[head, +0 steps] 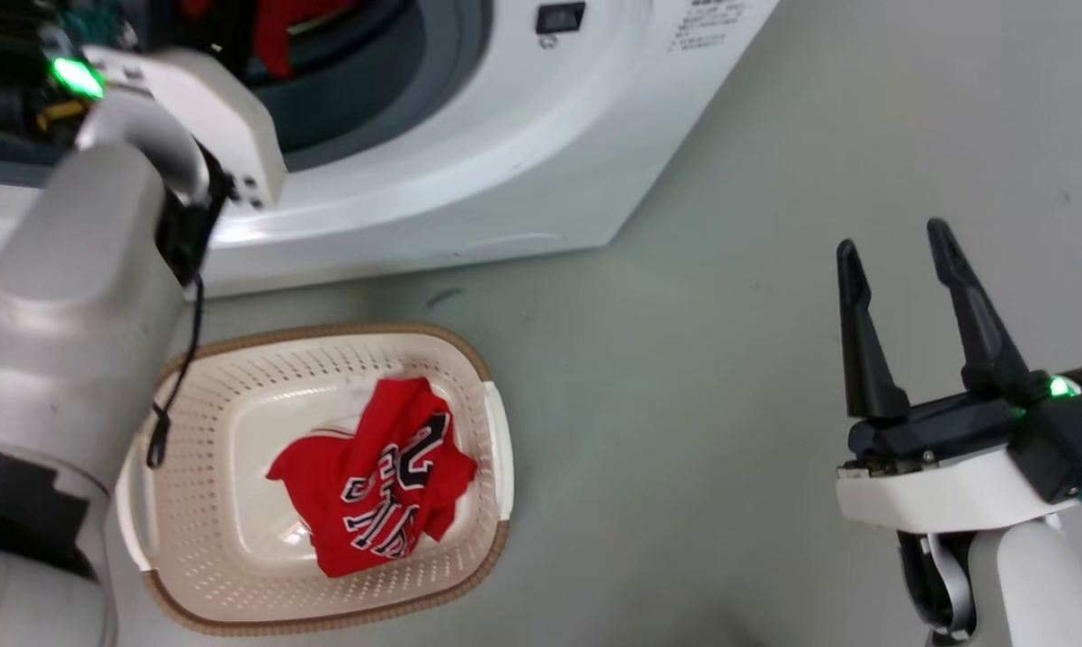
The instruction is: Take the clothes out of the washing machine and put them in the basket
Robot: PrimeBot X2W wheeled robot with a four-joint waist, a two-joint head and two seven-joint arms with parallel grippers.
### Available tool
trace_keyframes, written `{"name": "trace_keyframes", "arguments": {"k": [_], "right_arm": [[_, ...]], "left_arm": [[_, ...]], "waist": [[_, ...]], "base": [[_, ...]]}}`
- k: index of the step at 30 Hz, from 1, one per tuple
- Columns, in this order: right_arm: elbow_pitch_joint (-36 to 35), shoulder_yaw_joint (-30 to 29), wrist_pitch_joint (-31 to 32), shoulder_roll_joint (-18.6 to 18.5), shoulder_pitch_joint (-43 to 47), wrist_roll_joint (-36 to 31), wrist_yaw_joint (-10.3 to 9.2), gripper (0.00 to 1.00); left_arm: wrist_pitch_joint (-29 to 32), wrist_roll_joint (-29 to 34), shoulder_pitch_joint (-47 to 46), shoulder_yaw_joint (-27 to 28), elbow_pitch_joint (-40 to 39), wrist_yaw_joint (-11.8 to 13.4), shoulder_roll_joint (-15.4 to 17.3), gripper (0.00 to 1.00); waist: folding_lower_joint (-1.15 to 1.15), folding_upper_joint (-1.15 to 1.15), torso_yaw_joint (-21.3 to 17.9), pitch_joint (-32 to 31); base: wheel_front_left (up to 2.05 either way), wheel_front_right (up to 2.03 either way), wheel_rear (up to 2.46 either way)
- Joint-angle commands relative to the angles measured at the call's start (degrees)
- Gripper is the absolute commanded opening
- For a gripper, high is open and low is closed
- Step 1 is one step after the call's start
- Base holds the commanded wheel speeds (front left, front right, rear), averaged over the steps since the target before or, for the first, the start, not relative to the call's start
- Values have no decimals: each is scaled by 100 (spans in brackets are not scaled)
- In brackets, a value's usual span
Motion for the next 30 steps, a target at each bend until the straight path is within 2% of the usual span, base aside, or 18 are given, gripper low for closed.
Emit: {"name": "trace_keyframes", "arguments": {"k": [1, 6, 15, 22, 30], "right_arm": [[11, -4, -11, 4, 77, -39, -4, 100], [79, -23, -11, 4, 323, -157, -4, 100], [167, -17, -11, 5, 701, -265, -4, 100], [210, 28, -11, 5, 937, -314, -4, 100], [245, 51, -11, 5, 1111, -319, -4, 100]], "left_arm": [[-56, -1, 114, -13, -52, -2, -16, 0], [-302, -102, 731, 10, -422, 21, -11, 0], [-413, -41, 1759, 144, -1824, 406, 259, 0], [-382, -122, 2591, 248, -3321, 847, 607, 0], [-170, -50, 3364, 405, -5109, 1569, 1172, 0]], "waist": [[0, 0, 213, -318], [0, 0, 390, -756], [0, 0, 652, -1432], [0, 0, 781, -1839], [0, 0, 837, -2157]], "base": [[0, 0, 0], [0, 0, 0], [0, 0, 0], [0, 0, 0], [0, 0, 0]]}}
